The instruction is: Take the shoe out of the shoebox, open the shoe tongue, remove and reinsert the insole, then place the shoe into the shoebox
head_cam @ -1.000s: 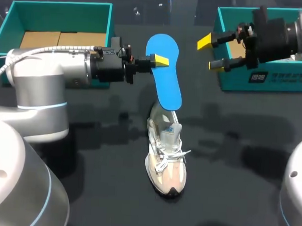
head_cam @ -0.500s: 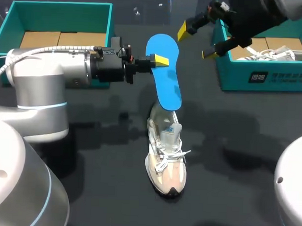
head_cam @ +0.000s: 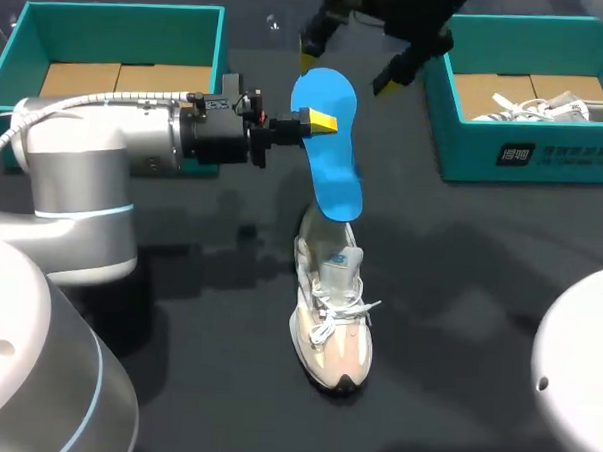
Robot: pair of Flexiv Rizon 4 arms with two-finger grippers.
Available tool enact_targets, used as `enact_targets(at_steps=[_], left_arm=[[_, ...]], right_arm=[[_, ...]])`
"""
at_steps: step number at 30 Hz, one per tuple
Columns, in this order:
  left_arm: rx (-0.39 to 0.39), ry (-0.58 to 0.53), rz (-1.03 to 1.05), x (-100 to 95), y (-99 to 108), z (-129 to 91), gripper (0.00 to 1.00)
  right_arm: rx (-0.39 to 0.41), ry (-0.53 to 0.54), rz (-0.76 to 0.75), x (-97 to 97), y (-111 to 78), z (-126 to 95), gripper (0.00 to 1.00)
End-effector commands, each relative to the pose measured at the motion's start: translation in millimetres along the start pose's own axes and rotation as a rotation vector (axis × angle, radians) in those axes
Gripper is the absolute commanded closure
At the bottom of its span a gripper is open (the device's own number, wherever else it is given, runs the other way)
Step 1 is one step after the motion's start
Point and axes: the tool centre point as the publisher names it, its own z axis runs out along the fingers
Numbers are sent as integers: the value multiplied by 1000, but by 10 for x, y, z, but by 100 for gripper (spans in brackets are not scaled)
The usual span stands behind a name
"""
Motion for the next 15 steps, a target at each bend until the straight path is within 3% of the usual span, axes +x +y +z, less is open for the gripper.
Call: enact_targets(at_steps=[1,8,15], left_arm=[[0,2,0,-11,-3,10,100],[0,2,0,-11,-3,10,100],[0,2,0,-11,-3,10,100]], right_arm=[[20,-485,-8,136,-46,164,0],[41,-500,-19,168,-176,324,0],[12,-510,-27,303,-213,309,0]])
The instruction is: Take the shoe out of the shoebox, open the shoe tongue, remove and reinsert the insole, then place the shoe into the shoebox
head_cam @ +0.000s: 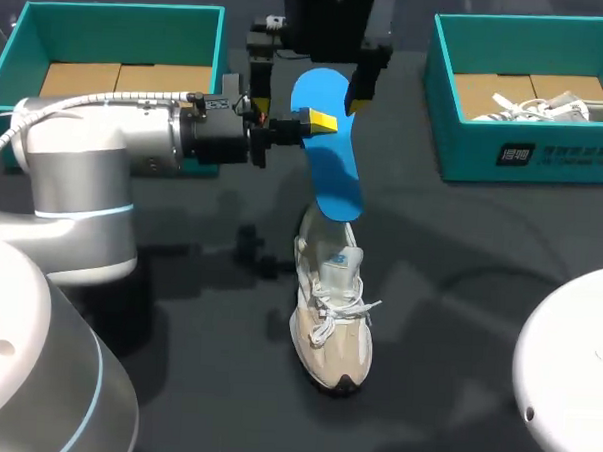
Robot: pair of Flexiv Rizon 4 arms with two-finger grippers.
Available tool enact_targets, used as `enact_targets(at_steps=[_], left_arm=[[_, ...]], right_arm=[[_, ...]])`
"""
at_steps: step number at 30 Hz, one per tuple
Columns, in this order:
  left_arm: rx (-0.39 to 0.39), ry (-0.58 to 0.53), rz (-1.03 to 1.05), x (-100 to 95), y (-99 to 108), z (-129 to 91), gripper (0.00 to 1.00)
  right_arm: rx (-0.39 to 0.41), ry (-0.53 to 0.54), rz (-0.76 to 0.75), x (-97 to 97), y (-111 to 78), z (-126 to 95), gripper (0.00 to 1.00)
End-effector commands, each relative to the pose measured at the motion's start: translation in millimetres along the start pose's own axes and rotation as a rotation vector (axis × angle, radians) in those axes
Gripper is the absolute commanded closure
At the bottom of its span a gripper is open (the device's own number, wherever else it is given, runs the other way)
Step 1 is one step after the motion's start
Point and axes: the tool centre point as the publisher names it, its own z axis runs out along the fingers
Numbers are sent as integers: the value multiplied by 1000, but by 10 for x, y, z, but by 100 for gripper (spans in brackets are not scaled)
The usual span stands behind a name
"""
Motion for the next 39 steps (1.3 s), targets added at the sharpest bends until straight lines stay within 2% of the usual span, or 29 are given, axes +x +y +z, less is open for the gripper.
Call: enact_targets(at_steps=[1,10,13,23,31,39], left_arm=[[0,2,0,-11,-3,10,100],[0,2,0,-11,-3,10,100],[0,2,0,-11,-3,10,100],[0,2,0,-11,-3,10,100],[0,2,0,-11,-3,10,100],[0,2,0,-11,-3,10,100]], right_arm=[[-10,-180,-1,75,-20,-33,0],[-16,-178,17,61,-7,-15,0],[-17,-138,13,29,2,-4,0],[-29,56,55,-281,27,-17,0],[-23,291,120,-540,15,19,0],[3,491,158,-688,-20,103,0]])
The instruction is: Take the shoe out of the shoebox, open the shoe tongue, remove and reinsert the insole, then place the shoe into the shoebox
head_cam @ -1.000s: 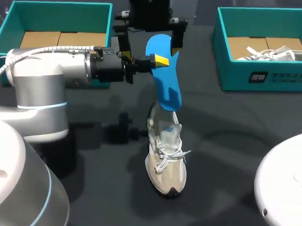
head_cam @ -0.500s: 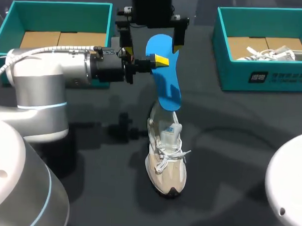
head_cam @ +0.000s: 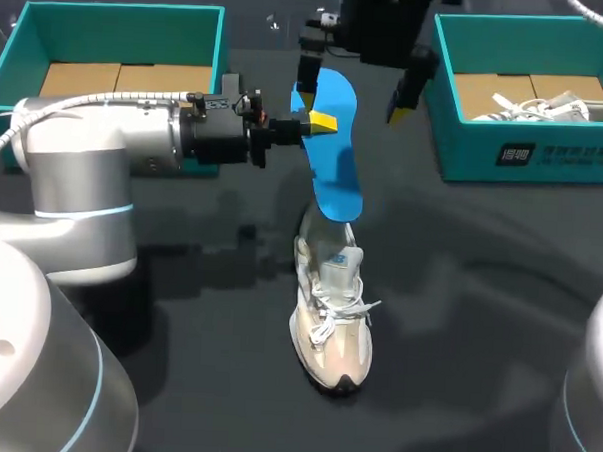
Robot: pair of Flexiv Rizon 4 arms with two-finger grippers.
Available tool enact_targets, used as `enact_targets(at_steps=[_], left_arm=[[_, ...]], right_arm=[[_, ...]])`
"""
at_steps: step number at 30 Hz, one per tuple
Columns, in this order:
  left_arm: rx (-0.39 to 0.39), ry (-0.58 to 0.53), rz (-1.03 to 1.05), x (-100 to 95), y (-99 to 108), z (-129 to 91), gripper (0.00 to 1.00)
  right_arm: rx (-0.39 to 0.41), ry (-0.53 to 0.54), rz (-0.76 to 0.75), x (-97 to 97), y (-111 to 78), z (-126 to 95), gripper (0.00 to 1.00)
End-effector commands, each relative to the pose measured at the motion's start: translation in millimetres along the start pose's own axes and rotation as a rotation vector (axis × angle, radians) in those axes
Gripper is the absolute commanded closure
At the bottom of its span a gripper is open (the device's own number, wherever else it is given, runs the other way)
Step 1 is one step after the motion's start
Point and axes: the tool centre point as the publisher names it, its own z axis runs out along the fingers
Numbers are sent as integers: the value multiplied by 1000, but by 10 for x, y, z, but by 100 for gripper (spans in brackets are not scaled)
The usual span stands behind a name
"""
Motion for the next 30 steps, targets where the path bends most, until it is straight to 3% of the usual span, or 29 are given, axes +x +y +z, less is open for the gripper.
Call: enact_targets(at_steps=[1,8,30], left_arm=[[0,2,0,-11,-3,10,100],[0,2,0,-11,-3,10,100],[0,2,0,-11,-3,10,100]], right_arm=[[3,455,10,-185,-3,55,0],[10,623,33,-279,-55,108,0],[26,981,121,-477,-65,455,0]])
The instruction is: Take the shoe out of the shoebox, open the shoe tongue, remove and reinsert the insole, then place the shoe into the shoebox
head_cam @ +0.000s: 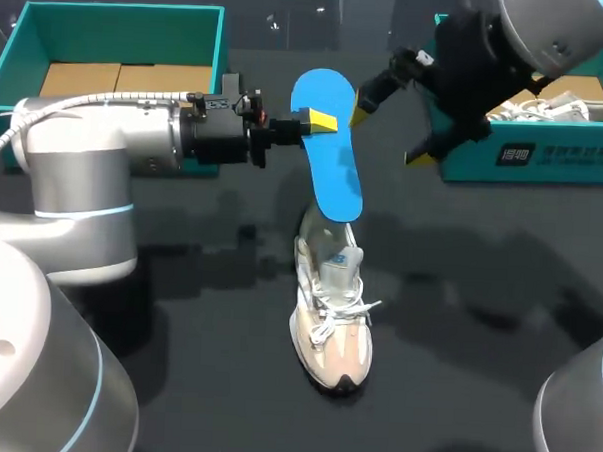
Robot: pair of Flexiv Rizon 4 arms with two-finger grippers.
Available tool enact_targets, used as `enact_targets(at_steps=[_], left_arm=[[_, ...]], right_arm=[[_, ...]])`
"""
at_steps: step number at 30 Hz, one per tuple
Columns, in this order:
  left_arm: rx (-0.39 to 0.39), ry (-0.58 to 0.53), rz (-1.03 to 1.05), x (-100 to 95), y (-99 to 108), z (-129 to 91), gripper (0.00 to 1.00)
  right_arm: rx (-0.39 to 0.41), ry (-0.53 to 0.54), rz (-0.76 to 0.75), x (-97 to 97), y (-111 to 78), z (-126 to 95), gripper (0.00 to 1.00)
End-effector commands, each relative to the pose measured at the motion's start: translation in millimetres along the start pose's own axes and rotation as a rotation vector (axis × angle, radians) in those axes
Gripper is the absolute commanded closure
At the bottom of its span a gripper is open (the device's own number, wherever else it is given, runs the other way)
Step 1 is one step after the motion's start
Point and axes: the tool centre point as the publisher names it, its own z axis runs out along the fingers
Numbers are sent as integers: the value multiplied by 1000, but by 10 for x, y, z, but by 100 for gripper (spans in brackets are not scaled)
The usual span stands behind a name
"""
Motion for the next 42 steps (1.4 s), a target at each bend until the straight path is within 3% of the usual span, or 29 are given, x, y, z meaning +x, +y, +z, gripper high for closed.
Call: enact_targets(at_steps=[1,21,28,34,42], left_arm=[[0,2,0,-11,-3,10,100],[0,2,0,-11,-3,10,100],[6,63,35,69,-11,-53,100],[-24,79,228,172,-3,-120,100],[-38,86,632,358,-50,-262,100]], right_arm=[[-11,508,11,-126,-15,75,0],[-32,680,12,-234,-60,218,0],[-25,715,12,-257,-69,250,0],[-17,722,16,-258,-68,252,0],[-2,734,22,-277,-60,269,0]])
